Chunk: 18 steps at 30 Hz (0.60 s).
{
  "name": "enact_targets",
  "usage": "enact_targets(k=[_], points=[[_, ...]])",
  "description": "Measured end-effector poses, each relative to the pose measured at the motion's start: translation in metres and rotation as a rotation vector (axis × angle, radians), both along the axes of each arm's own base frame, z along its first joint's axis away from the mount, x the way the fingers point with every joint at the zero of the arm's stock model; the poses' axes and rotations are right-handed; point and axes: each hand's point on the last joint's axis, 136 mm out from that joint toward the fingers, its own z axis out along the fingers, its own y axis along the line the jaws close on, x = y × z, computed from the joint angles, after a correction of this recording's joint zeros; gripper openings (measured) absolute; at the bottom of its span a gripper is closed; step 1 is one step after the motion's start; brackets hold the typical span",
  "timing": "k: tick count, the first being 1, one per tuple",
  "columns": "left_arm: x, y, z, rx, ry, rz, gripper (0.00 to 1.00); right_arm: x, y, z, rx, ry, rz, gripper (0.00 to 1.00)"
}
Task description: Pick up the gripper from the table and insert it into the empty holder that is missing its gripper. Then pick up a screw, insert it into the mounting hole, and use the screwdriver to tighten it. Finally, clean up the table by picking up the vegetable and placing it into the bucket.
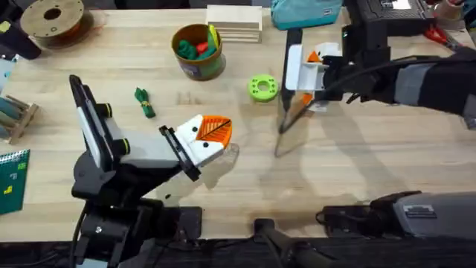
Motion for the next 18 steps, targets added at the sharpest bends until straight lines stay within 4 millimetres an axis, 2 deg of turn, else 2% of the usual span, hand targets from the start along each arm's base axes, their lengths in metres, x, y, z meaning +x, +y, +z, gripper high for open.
enact_targets(k=[3,6,9,10,11,15,18], points=[[0.000,0.000,0.000,0.000,0.000,0.000,0.011,-0.005,0.012,0.007,0.115,0.015,-0.108,0.904],[0.000,0.000,0.000,0.001,-0.002,0.000,0.036,-0.006,0.020,0.024,0.255,0.005,-0.242,0.903],[0.000,0.000,0.000,0.001,-0.002,0.000,0.384,-0.008,0.024,0.044,0.412,-0.002,-0.384,0.903],[0.000,0.000,0.000,0.002,-0.002,0.000,0.835,-0.016,0.032,0.059,0.554,0.027,-0.479,0.903],[0.000,0.000,0.000,0.000,0.001,0.000,0.950,-0.019,0.036,0.063,0.599,0.046,-0.497,0.903],[0.001,0.001,0.000,0.000,-0.002,0.005,0.986,-0.030,0.057,0.076,0.770,0.129,-0.543,0.903],[0.004,0.002,0.009,-0.015,-0.037,0.022,0.987,-0.035,0.066,0.076,0.853,0.195,-0.593,0.903]])
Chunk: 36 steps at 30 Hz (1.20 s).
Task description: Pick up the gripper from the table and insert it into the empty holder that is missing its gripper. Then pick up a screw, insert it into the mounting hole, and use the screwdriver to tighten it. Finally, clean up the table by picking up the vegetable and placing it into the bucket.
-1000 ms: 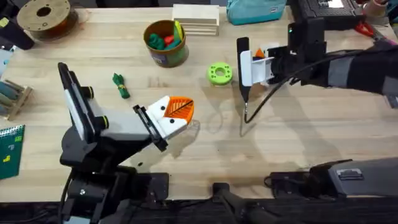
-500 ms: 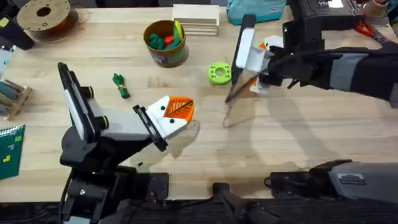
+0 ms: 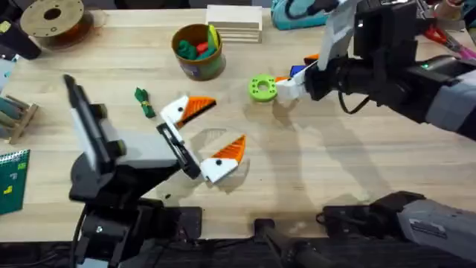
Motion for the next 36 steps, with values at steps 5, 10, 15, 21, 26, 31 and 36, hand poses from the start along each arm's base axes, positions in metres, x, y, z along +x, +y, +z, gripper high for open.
enact_targets(k=[5,10,15,21,26,31,36], points=[[0.018,0.018,0.012,-0.094,0.101,0.160,0.987,-0.007,0.004,-0.004,0.123,0.109,-0.099,0.903],[0.029,0.049,0.029,-0.105,0.294,0.389,0.987,-0.009,0.005,-0.005,0.210,0.175,-0.184,0.903],[0.057,0.097,0.076,0.066,0.603,0.726,0.987,-0.009,0.006,-0.005,0.263,0.212,-0.237,0.903],[0.084,0.119,0.056,0.254,0.886,0.842,0.987,-0.009,0.006,-0.005,0.266,0.217,-0.242,0.904],[0.099,0.135,0.025,0.339,1.081,0.891,0.987,-0.010,0.005,-0.006,0.264,0.221,-0.242,0.903],[0.104,0.163,-0.004,0.353,1.220,0.966,0.987,-0.015,0.004,-0.011,0.251,0.249,-0.248,0.903],[0.115,0.195,-0.031,0.317,1.301,1.049,0.987,-0.021,0.002,-0.017,0.236,0.281,-0.253,0.904]])
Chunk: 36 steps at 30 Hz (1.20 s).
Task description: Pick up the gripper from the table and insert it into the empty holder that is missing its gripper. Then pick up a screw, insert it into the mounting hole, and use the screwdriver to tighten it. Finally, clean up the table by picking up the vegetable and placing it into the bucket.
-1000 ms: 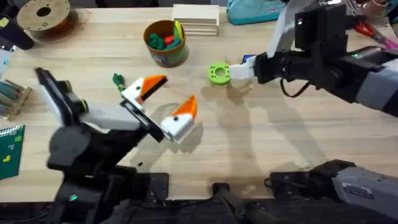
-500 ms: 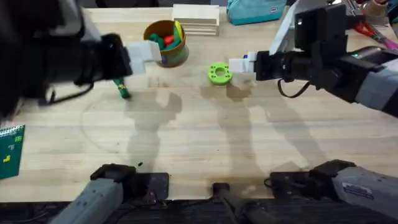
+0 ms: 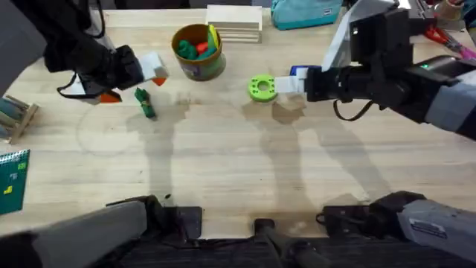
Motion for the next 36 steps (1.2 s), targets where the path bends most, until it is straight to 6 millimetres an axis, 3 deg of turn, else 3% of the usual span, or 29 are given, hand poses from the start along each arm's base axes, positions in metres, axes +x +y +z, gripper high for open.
enact_targets(k=[3,7,17,22,25,30,36], points=[[0.013,0.016,-0.016,0.003,0.000,0.044,0.987,-0.001,0.000,-0.001,-0.001,0.007,-0.002,0.904],[0.031,0.023,-0.029,0.007,-0.017,0.052,0.987,-0.001,0.000,-0.001,-0.001,0.008,-0.002,0.904],[0.038,0.031,-0.084,0.009,0.113,0.095,0.987,-0.001,-0.001,-0.001,-0.002,0.008,-0.003,0.904],[0.038,0.031,-0.102,-0.007,0.151,0.131,0.966,-0.001,-0.001,-0.001,-0.005,0.007,-0.005,0.904],[0.040,0.032,-0.106,-0.013,0.153,0.155,0.771,-0.001,-0.001,-0.001,-0.005,0.007,-0.005,0.904],[0.044,0.033,-0.106,-0.013,0.138,0.174,0.053,-0.001,-0.001,-0.001,-0.005,0.007,-0.005,0.903],[0.041,0.029,-0.104,-0.027,0.146,0.177,0.022,-0.001,-0.001,-0.001,-0.005,0.007,-0.006,0.903]])
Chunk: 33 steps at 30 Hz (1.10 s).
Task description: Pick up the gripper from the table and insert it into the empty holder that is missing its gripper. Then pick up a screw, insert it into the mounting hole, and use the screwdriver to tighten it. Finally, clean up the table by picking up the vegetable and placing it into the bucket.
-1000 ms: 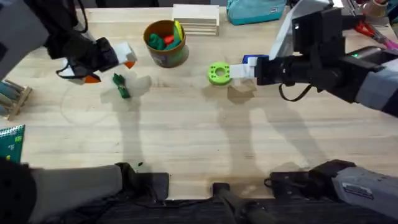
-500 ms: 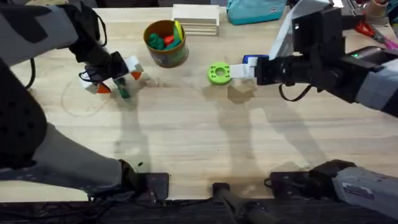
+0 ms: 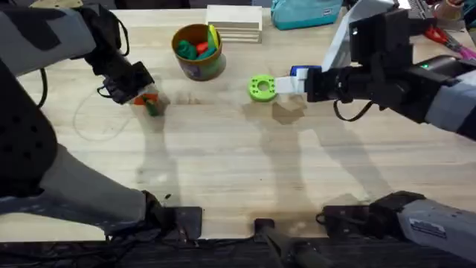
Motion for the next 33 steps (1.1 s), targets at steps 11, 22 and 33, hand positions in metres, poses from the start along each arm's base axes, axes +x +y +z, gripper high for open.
enact_targets(k=[11,22,33], points=[[0.007,-0.022,0.111,-0.054,-0.349,-0.040,0.022,0.000,0.000,0.000,0.000,0.000,-0.001,0.903],[0.053,-0.071,0.164,-0.129,-0.639,-0.214,0.022,0.004,0.000,0.003,0.002,-0.022,-0.005,0.903],[0.109,-0.149,0.120,-0.244,-0.680,-0.426,0.022,0.004,0.000,0.003,0.002,-0.023,-0.005,0.904]])
